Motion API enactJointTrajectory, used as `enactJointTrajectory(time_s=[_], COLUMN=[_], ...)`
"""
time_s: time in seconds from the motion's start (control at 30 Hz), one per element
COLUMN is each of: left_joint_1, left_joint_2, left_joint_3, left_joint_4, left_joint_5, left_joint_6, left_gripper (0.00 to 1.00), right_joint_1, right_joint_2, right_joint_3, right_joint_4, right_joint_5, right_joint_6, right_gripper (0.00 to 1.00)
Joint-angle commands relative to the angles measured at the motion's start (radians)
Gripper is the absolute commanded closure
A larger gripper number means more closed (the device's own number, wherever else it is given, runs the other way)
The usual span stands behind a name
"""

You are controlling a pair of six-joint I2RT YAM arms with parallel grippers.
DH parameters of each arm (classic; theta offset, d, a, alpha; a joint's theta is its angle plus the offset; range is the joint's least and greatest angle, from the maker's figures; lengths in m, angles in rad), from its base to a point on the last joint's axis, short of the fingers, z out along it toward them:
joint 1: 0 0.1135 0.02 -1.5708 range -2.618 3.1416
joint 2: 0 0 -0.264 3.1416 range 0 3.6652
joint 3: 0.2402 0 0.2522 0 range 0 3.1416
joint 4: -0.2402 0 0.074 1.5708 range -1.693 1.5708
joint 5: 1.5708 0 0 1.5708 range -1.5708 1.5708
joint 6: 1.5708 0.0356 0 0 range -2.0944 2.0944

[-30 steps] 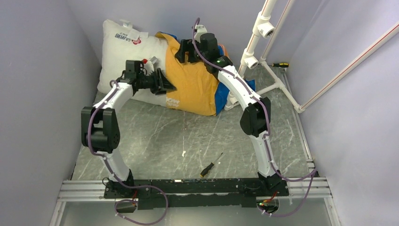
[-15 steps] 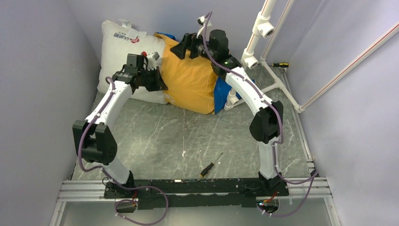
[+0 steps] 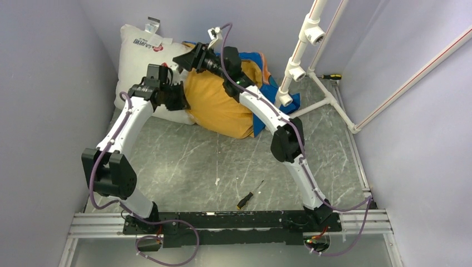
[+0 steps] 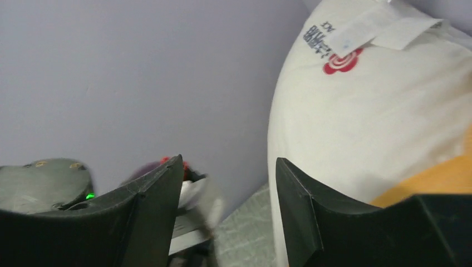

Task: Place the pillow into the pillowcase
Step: Stuff the pillow into the pillowcase.

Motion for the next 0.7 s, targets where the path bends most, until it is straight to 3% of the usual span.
enactJointTrajectory(time_s=[0.0,0.1,0.23,0.47,0.67], left_joint_1=[0.077,0.146,0.155,0.156,0.162], left_joint_2=[-0.111,-0.072,-0.013,0.235,0.338], left_joint_3=[0.042,0.214,0.33,0.686,0.76], left_joint_4=[-0.044,-0.143,-0.083,-0.195,-0.224], left_joint_5=[-0.109,-0.16,-0.113,-0.085,-0.139], left_joint_6=[0.062,0.1,0.041,-0.013,-0.004], left_gripper=[1.0,1.0,1.0,1.0,1.0], right_joint_1=[-0.026,-0.04,-0.07,-0.088,-0.094], right_joint_2=[0.041,-0.015,-0.16,-0.35,-0.426], right_joint_3=[0.022,-0.046,-0.167,-0.143,-0.184], right_joint_4=[0.001,-0.021,-0.094,-0.487,-0.862], right_joint_5=[0.043,0.017,0.03,0.097,0.121], right_joint_6=[0.123,0.111,0.033,-0.211,-0.244], right_gripper=[0.37,0.36,0.3,0.21,0.17])
